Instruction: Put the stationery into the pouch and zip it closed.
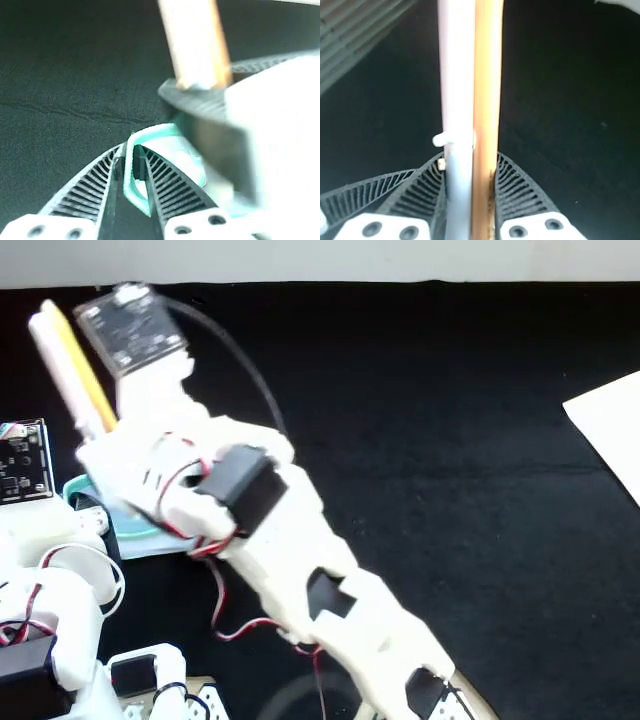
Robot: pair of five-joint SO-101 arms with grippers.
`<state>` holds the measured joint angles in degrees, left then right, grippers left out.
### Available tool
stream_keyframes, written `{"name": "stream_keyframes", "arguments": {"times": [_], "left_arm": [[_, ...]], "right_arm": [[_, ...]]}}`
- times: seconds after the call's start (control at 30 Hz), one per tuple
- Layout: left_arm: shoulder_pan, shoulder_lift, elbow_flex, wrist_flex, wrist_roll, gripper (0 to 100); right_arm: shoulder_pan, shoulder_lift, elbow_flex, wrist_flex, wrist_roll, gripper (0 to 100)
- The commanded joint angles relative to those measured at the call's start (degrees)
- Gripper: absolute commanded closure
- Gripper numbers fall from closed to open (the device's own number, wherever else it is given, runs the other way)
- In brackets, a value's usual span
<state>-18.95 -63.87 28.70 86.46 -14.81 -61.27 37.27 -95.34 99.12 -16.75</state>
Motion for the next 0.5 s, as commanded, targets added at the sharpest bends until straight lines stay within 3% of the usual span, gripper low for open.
{"name": "stream_keyframes", "arguments": {"times": [0.0, 0.17, 0.47], "left_arm": [[0.8, 0.7, 2.0, 0.5, -0.2, 99], [0.8, 0.7, 2.0, 0.5, -0.2, 99], [0.8, 0.7, 2.0, 1.0, -0.2, 99]], "right_arm": [[-0.5, -0.7, -6.0, -1.1, -0.2, 99.1], [-0.8, -8.4, -1.9, 2.1, -0.4, 99.1], [-2.2, -21.0, 19.2, 1.8, -0.4, 99.1]]}}
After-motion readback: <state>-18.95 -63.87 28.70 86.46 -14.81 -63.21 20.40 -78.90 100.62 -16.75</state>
